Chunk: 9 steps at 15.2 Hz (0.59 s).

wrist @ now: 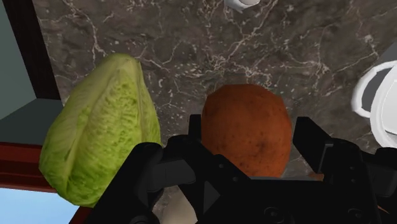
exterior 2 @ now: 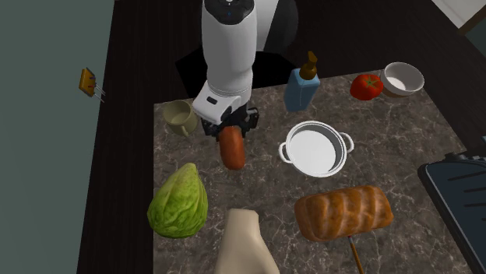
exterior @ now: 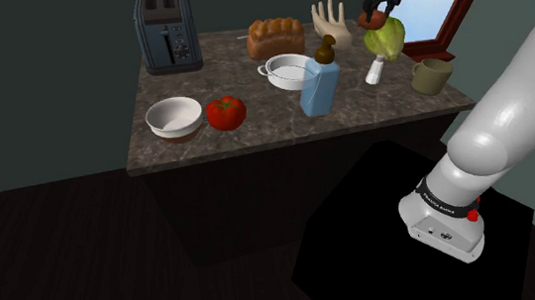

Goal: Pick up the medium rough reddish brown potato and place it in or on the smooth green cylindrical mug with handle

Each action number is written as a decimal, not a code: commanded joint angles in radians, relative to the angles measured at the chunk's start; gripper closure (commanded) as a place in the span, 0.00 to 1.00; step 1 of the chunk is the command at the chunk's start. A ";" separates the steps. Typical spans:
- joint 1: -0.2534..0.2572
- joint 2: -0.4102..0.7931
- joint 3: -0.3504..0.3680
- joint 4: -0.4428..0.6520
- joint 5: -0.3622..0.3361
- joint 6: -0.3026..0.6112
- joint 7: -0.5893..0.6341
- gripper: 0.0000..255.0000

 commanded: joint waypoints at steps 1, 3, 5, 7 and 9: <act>-0.005 -0.032 -0.007 -0.023 -0.013 -0.005 -0.008 1.00; -0.017 -0.090 -0.020 -0.082 -0.038 0.002 -0.025 1.00; -0.031 -0.145 -0.033 -0.135 -0.063 0.007 -0.044 1.00; -0.047 -0.199 -0.047 -0.183 -0.089 0.009 -0.063 1.00; -0.065 -0.250 -0.060 -0.225 -0.113 0.008 -0.085 1.00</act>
